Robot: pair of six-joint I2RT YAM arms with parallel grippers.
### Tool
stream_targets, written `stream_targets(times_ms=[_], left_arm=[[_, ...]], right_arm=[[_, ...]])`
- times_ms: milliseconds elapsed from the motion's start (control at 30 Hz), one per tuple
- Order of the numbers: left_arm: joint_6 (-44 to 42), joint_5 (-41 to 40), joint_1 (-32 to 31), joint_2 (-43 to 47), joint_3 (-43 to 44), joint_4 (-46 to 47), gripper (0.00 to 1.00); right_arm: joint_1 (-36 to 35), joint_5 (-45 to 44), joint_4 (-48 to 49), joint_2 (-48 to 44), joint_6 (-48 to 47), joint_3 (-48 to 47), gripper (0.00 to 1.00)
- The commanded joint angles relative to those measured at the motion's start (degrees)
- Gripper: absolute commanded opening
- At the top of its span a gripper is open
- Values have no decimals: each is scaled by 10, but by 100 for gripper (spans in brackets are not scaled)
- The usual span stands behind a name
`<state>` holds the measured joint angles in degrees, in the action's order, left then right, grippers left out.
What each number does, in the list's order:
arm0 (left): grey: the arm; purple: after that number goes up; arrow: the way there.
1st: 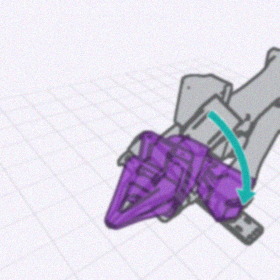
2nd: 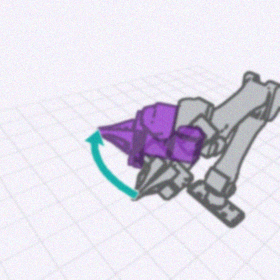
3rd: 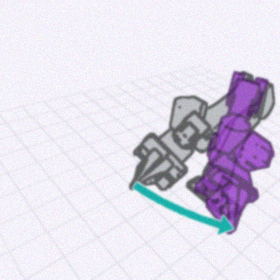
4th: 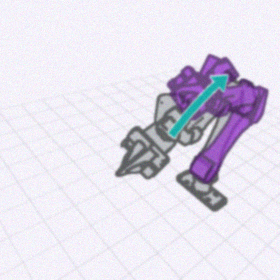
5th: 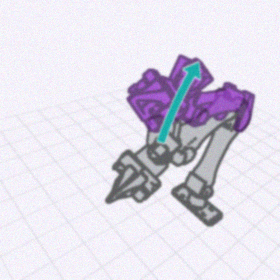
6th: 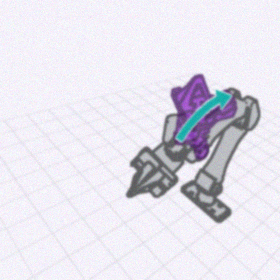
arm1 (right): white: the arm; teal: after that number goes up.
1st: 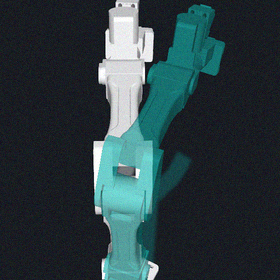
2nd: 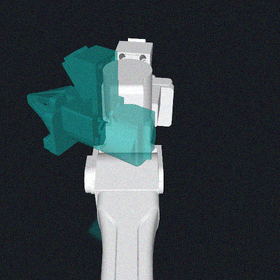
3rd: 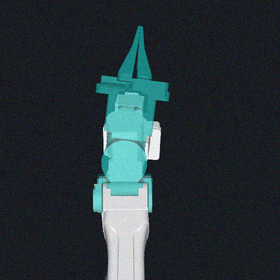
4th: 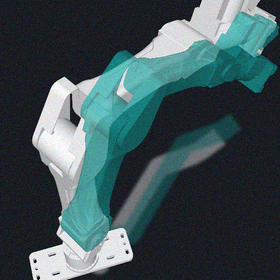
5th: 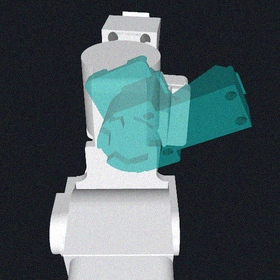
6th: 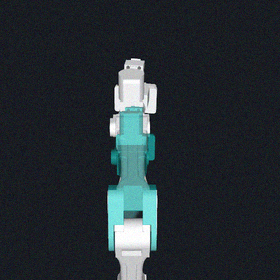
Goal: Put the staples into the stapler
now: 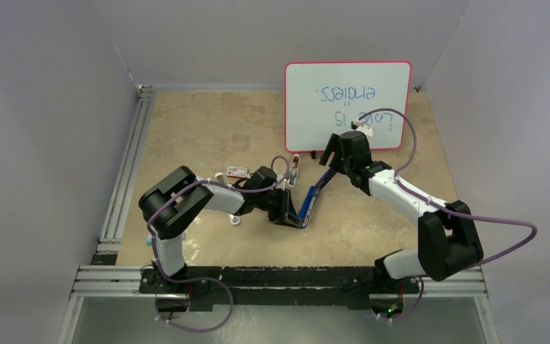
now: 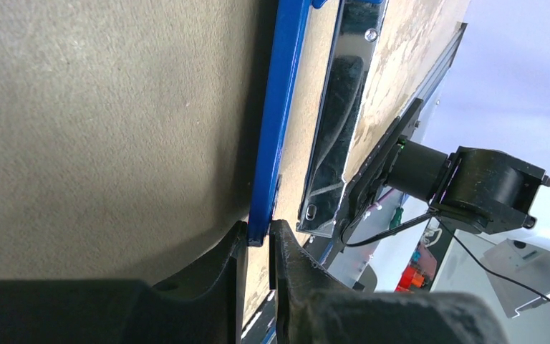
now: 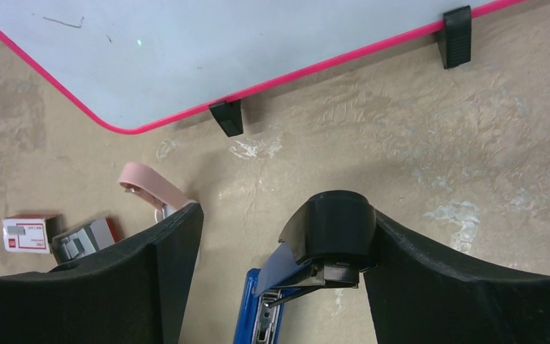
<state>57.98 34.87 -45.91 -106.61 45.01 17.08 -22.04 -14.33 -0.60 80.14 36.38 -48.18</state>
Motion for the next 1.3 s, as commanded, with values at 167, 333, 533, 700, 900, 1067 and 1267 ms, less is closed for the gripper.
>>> stream_targets(times_ms=[167,333,533,700,900,1067,1267], left_arm=[[11,26,-3,-18,8,8,0],[18,34,-2,-24,7,18,0],[20,35,-1,-23,7,20,0],[21,35,0,-23,5,23,0],[22,34,0,-21,2,24,0],[21,34,0,-20,1,28,0],[5,23,0,-5,1,23,14]], right_arm=[[-9,50,32,-33,8,51,80],[-24,57,43,-37,35,81,81],[-61,85,72,-28,72,112,72],[-82,91,85,-6,92,120,56],[-86,76,81,10,102,116,39],[-87,70,77,18,101,110,27],[-92,22,55,32,95,86,14]])
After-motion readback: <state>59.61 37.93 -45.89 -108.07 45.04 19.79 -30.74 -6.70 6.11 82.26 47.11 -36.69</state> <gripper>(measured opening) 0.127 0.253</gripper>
